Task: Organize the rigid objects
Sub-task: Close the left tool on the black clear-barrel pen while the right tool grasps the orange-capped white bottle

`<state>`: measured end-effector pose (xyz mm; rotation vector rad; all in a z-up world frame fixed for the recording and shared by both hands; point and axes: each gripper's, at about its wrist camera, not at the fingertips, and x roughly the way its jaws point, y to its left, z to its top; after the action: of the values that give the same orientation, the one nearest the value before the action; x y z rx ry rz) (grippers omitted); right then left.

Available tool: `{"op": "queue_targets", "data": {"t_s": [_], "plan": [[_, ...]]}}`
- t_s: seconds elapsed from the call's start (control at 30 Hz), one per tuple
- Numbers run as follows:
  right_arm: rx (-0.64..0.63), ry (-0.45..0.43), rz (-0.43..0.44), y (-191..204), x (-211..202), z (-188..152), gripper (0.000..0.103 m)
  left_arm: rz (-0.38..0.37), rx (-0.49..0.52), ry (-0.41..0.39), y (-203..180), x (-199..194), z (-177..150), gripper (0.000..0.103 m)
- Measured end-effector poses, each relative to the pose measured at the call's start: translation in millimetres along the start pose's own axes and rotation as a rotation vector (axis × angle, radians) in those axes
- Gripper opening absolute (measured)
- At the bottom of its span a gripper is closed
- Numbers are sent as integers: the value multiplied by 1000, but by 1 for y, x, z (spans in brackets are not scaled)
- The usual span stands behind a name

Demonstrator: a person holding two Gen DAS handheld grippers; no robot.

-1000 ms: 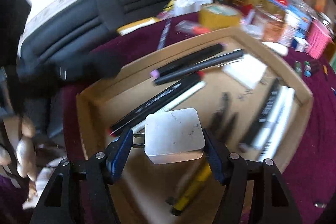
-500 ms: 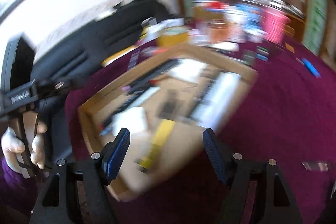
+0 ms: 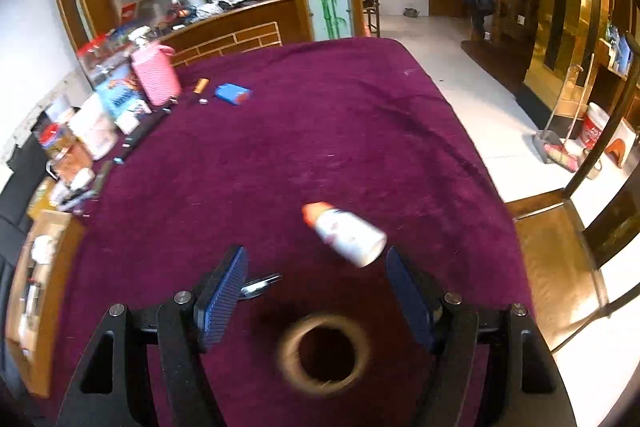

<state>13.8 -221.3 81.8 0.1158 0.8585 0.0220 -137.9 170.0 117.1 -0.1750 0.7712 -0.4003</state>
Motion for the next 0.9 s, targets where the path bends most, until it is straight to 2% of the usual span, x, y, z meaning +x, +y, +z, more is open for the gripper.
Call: {"op": "queue_targets", "data": {"t_s": [0.13,0.27,0.33,0.4,0.53,0.73,0.77,0.8,0.83,0.87,0.9], "plan": [[-53,16,-24,-5,28,14,76,-32,79,68,-39,42,15,82],[-49,30,-27,-9,51,18,75,-23,154,104,-71,82,29,82],[-25,37,-9,-15,58,15,66,-17,212,120,-89,103,35,82],[-8,50,22,-20,63,7,46,-13,286,149,-109,131,40,82],[-70,67,-5,-14,65,1,42,-30,411,214,-142,184,42,82],[-82,65,20,-11,64,-4,42,27,572,266,-168,250,40,81],[-76,64,25,-12,65,-4,42,30,592,291,-169,261,38,75],[-68,63,32,-13,65,-4,42,37,612,311,-170,268,35,74],[-57,62,42,-15,65,-4,42,23,609,290,-170,265,35,64],[-49,61,50,-16,65,-4,42,-8,592,314,-169,265,38,48],[-40,61,60,-18,65,-3,42,-25,573,329,-169,265,39,40]]}}
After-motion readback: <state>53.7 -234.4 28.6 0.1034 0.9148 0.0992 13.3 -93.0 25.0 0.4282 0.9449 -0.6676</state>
